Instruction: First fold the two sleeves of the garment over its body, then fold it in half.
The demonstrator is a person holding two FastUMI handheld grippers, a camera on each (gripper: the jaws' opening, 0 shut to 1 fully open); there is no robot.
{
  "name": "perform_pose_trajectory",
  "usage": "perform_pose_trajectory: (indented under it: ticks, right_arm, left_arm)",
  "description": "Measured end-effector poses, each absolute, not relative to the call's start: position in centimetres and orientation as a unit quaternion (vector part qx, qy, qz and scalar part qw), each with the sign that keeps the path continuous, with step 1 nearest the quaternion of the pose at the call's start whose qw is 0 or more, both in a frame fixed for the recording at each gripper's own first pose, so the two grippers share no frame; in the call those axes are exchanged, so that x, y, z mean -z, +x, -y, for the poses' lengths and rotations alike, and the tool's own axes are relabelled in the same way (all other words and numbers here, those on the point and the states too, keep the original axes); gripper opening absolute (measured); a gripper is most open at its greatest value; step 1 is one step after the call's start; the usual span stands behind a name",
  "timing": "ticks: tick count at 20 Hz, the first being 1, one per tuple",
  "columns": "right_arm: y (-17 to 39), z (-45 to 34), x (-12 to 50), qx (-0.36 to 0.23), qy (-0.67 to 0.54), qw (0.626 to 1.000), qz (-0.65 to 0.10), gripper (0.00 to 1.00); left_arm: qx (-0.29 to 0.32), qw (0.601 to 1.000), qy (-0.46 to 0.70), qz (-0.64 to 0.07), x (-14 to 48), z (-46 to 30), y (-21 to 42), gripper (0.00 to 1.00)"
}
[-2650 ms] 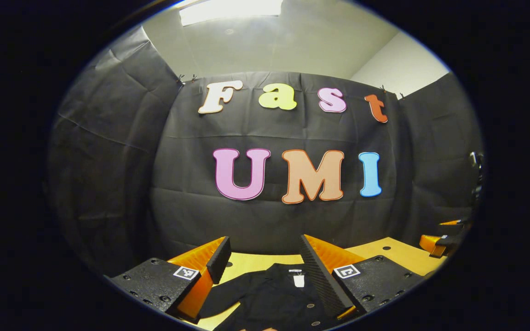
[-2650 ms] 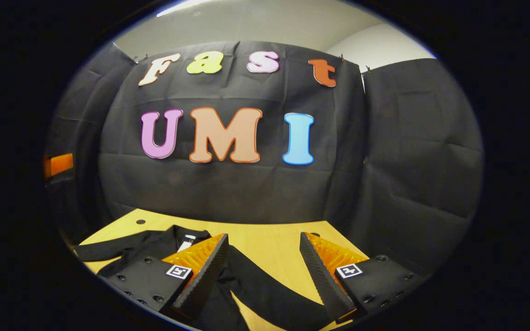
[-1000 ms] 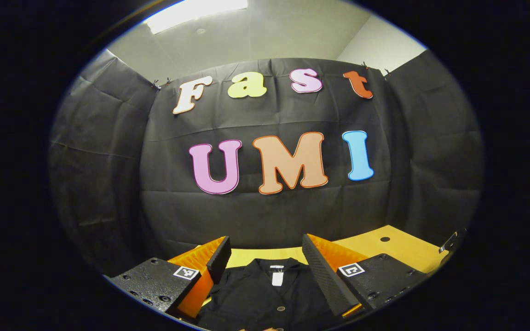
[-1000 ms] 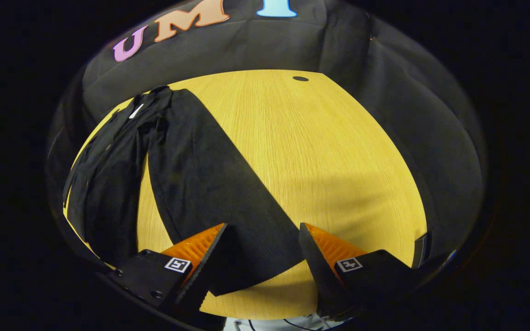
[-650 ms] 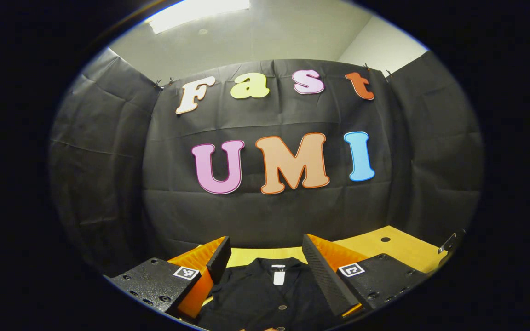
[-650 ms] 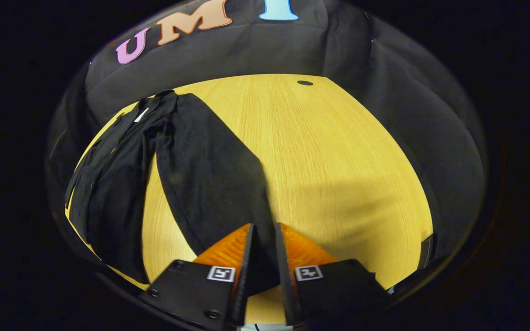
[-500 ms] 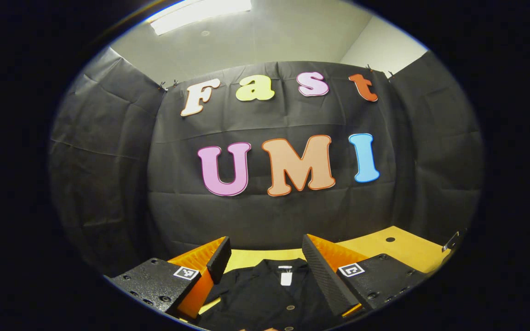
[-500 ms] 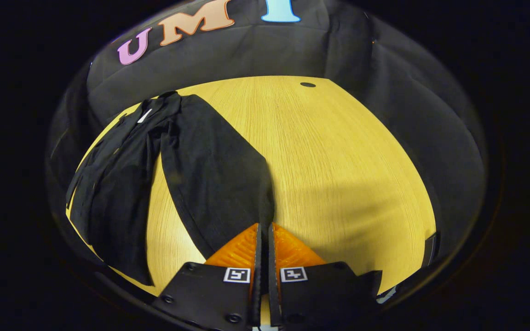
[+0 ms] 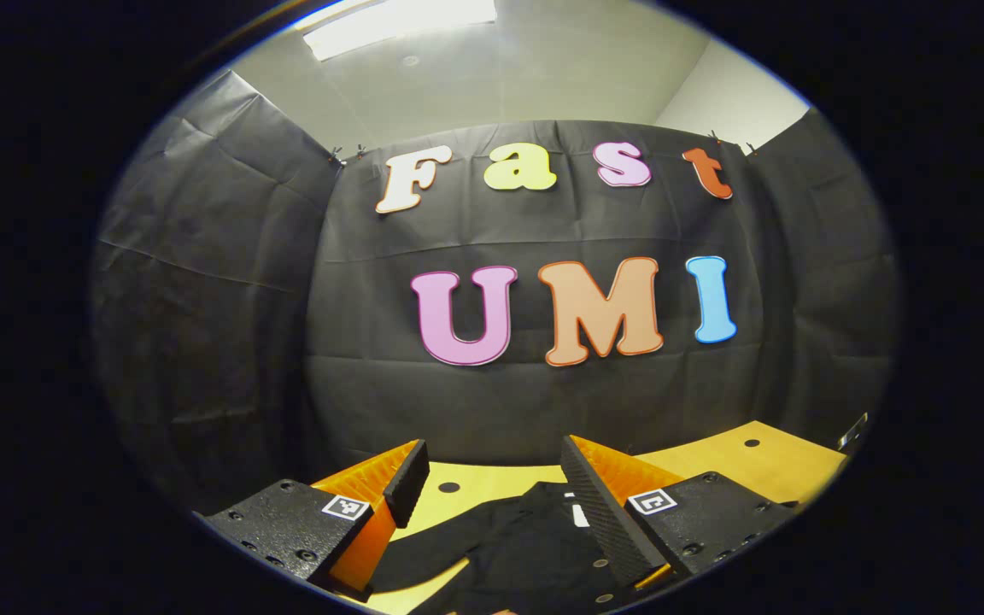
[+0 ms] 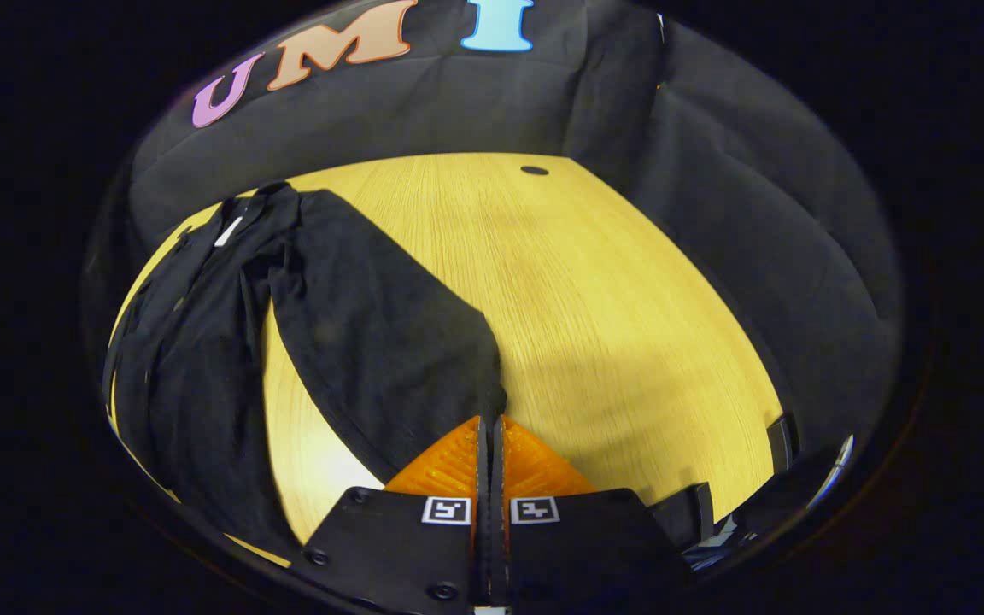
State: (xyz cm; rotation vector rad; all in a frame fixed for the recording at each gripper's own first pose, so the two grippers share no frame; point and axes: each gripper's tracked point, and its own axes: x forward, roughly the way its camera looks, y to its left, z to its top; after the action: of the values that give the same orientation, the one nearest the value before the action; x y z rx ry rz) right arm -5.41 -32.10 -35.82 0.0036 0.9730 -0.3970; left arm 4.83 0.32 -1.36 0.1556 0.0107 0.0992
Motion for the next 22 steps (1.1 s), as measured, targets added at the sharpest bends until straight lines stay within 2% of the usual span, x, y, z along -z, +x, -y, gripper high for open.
perform_pose_trajectory:
  ticks: [1, 7, 8, 12, 22]
  right_arm:
    - [-4.3, 31.6, 34.8, 0.194, 0.010, 0.872, -0.449, 0.03]
    - [1.3, 28.1, 27.5, 0.183, 0.030, 0.911, -0.367, 0.03]
    - [2.4, 27.3, 26.3, 0.178, 0.032, 0.918, -0.354, 0.02]
    - [6.4, 23.3, 22.9, 0.147, 0.029, 0.936, -0.319, 0.02]
    - [13.2, 11.7, 20.2, 0.072, -0.014, 0.956, -0.283, 0.02]
  left_arm:
    - [-0.055, 0.995, 0.078, -0.008, 1.5, -1.4, 4.6, 0.94]
    - [-0.086, 0.994, 0.063, -0.014, 1.8, -6.8, 2.8, 0.94]
    - [-0.091, 0.994, 0.063, -0.015, 1.9, -7.6, 2.5, 0.99]
    - [-0.109, 0.992, 0.060, -0.016, 2.0, -10.4, 1.2, 0.99]
    - [-0.152, 0.986, 0.061, -0.032, 2.8, -17.8, -1.3, 0.99]
